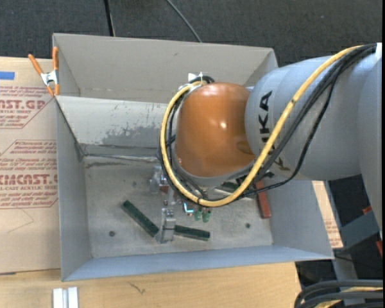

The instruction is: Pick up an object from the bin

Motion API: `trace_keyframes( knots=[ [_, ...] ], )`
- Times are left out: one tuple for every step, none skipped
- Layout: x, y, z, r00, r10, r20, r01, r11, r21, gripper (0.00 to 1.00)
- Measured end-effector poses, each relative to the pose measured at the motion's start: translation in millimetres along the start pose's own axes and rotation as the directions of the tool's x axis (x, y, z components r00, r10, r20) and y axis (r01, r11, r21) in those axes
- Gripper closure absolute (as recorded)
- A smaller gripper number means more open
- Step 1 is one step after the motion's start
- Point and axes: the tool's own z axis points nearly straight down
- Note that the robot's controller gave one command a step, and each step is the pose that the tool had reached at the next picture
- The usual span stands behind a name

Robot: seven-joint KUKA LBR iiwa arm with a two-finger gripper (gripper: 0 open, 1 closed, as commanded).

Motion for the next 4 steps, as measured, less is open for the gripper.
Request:
trace_keyframes(
  knots=[
    [-2.0, -0.9, -4.1, 1.000, 0.002, 0.008, -0.002, 1.000, -0.001, 0.00],
    [-5.7, -5.2, 48.8, 1.000, 0.002, 0.014, -0.002, 1.000, -0.004, 0.00],
    [-24.7, -6.9, 115.9, 1.000, 0.002, 0.012, -0.002, 1.000, -0.003, 0.00],
    [-24.6, 20.9, 130.2, 0.975, 0.220, 0.007, -0.220, 0.975, -0.004, 1.00]
  ],
)
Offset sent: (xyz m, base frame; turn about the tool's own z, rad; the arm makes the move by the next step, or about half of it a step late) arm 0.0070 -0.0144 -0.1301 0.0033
